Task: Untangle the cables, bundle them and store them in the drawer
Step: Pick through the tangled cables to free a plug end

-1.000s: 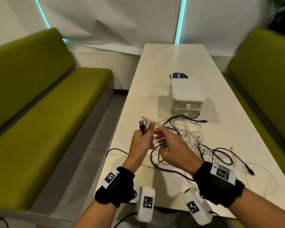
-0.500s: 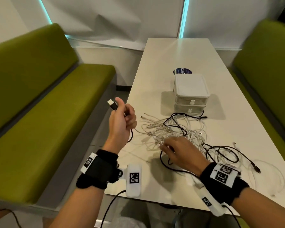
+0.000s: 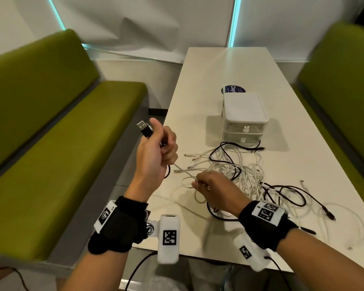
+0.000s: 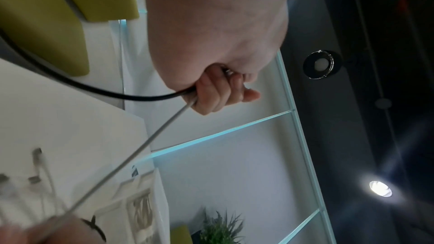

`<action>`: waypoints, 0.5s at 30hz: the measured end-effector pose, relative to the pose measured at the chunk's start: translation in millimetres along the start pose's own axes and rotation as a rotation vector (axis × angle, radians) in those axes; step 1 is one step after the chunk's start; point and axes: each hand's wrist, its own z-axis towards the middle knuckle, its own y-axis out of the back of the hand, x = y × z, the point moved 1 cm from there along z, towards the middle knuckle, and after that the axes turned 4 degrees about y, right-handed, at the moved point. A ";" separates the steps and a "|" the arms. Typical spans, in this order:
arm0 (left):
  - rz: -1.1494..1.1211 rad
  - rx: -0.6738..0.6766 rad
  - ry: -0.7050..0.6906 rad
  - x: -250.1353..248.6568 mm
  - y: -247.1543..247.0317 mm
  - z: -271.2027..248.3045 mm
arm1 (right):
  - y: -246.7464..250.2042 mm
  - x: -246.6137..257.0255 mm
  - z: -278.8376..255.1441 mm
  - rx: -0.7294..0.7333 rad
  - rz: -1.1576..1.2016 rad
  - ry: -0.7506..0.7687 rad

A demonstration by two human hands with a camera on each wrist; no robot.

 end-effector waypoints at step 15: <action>1.415 0.177 -0.161 53.7 -9.3 -9.1 | 45.9 12.7 -5.8 -0.167 0.252 -0.108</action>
